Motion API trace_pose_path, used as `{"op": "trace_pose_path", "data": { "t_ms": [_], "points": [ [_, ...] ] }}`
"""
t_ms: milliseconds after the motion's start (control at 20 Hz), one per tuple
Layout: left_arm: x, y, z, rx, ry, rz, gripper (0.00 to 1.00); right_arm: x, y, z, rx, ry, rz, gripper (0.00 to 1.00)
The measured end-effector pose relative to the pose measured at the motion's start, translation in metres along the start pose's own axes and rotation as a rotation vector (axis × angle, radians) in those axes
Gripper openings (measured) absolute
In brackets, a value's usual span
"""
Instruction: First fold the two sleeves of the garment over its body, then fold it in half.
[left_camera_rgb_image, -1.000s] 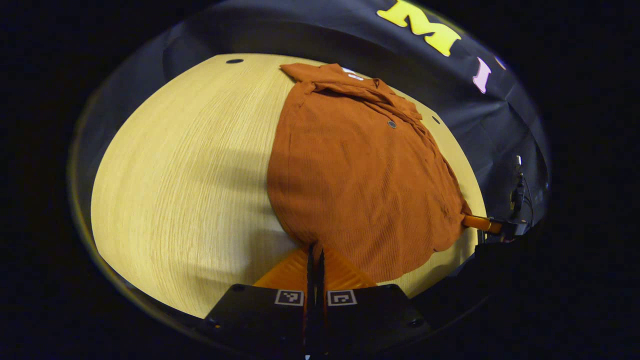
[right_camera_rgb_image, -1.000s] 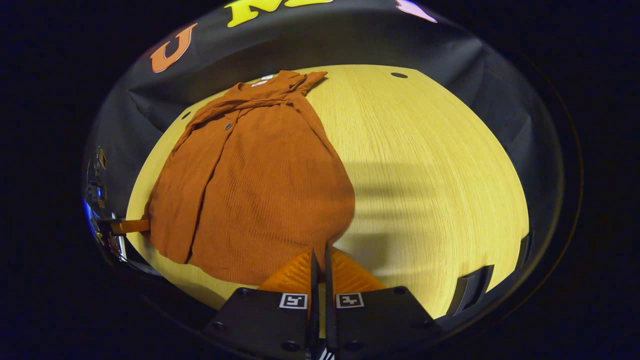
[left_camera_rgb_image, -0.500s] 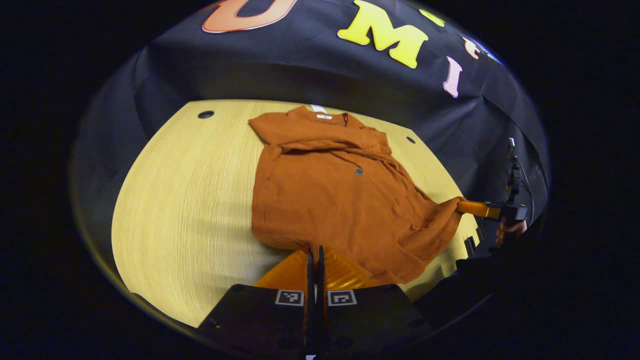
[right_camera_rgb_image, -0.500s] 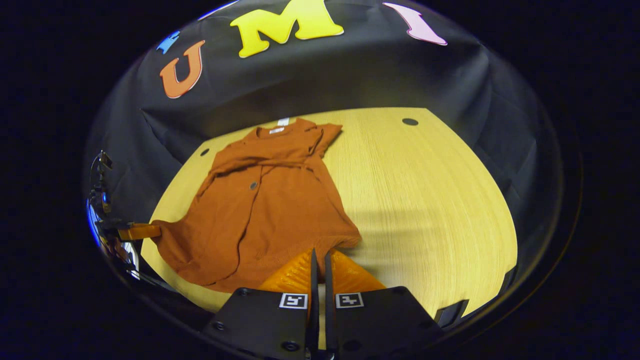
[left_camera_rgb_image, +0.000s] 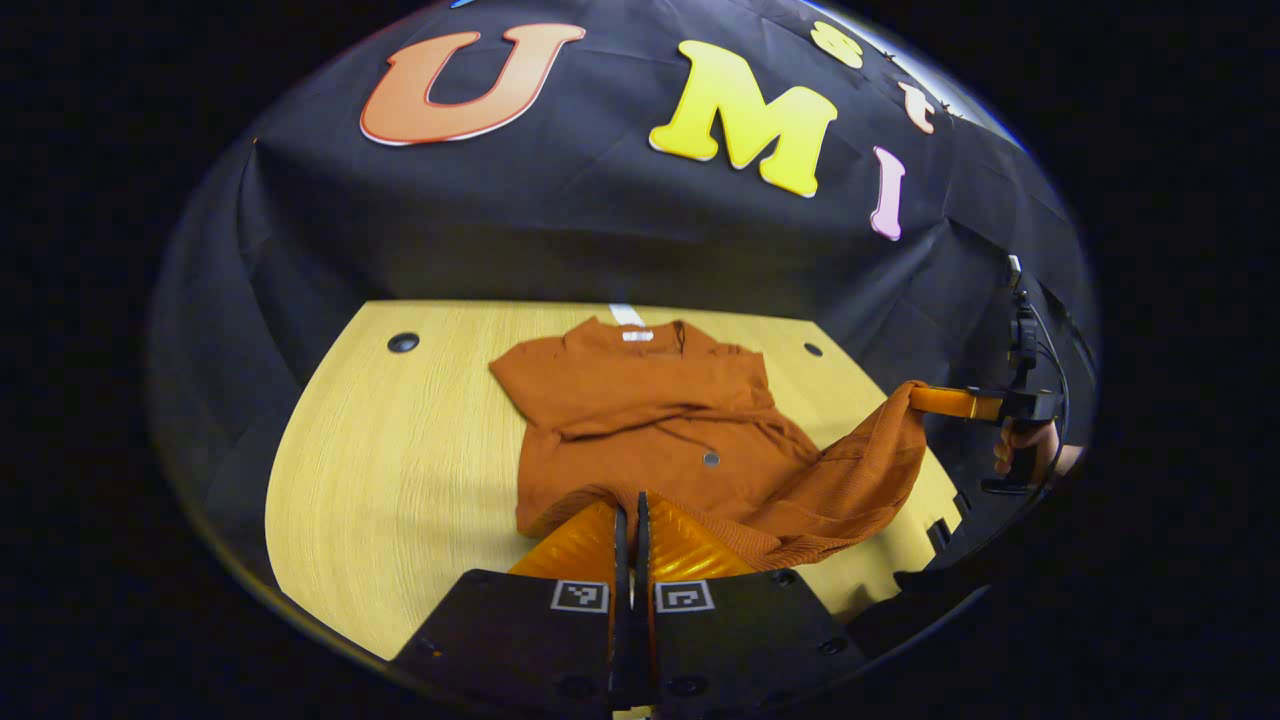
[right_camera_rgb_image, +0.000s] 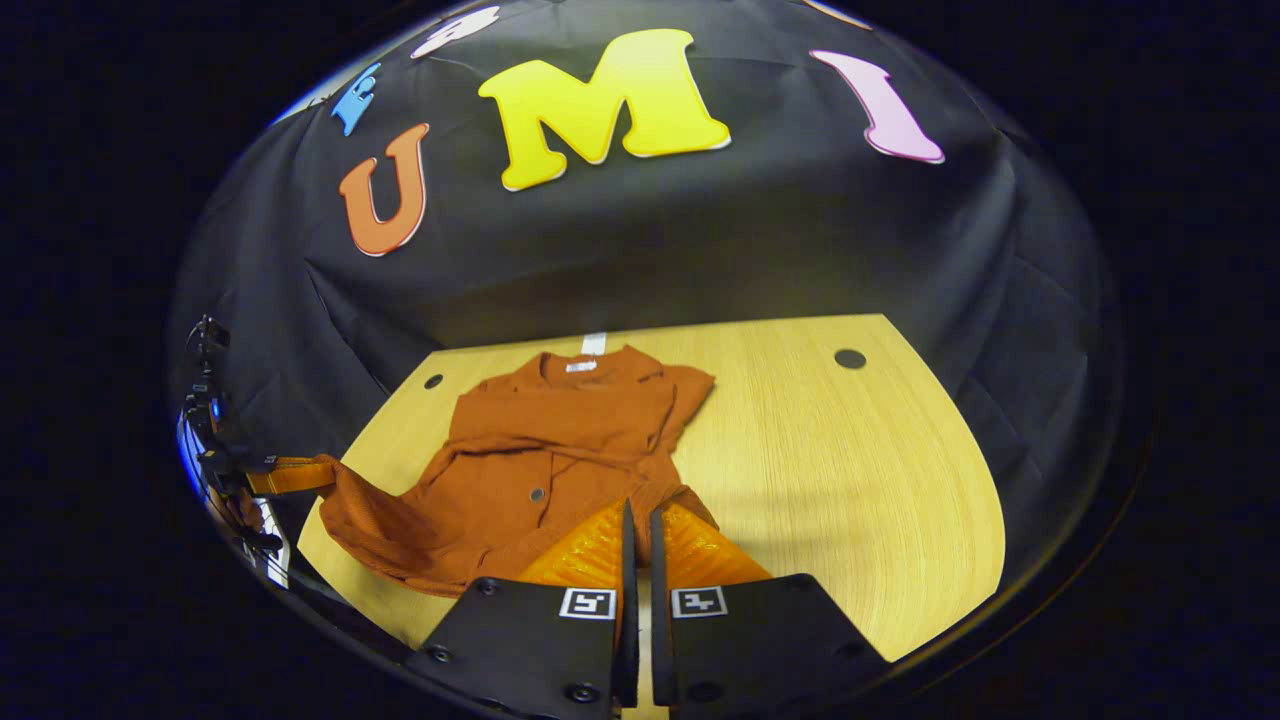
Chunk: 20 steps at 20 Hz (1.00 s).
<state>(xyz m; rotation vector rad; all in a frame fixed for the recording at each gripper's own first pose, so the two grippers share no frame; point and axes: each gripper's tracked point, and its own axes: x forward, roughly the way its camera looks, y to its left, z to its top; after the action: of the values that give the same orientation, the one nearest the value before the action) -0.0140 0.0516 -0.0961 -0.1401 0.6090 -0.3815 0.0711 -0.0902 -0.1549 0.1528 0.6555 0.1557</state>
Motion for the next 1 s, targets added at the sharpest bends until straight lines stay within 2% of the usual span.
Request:
{"op": "trace_pose_path", "data": {
  "t_ms": [150,350,500,600,800,1000],
  "points": [
    [0.012,0.013,0.051,-0.033,-0.072,-0.003,0.03,0.019,0.004,0.036,-0.027,-0.039,0.013,0.06],
    [0.039,0.025,0.118,-0.029,-0.152,-0.011,0.03,0.052,0.010,0.099,-0.072,-0.102,0.025,0.06],
    [0.070,0.027,0.164,-0.107,-0.181,-0.047,0.03,0.087,0.012,0.148,-0.121,-0.167,0.019,0.06],
    [0.097,0.042,0.184,-0.137,-0.189,-0.031,0.03,0.120,0.011,0.167,-0.122,-0.185,0.023,0.06],
    [0.164,0.075,0.187,-0.125,-0.152,0.034,0.03,0.192,0.004,0.173,-0.161,-0.175,0.020,0.06],
    [0.224,0.111,0.158,-0.157,-0.062,0.106,0.03,0.257,-0.001,0.139,-0.193,-0.099,0.025,0.05]
  ]
}}
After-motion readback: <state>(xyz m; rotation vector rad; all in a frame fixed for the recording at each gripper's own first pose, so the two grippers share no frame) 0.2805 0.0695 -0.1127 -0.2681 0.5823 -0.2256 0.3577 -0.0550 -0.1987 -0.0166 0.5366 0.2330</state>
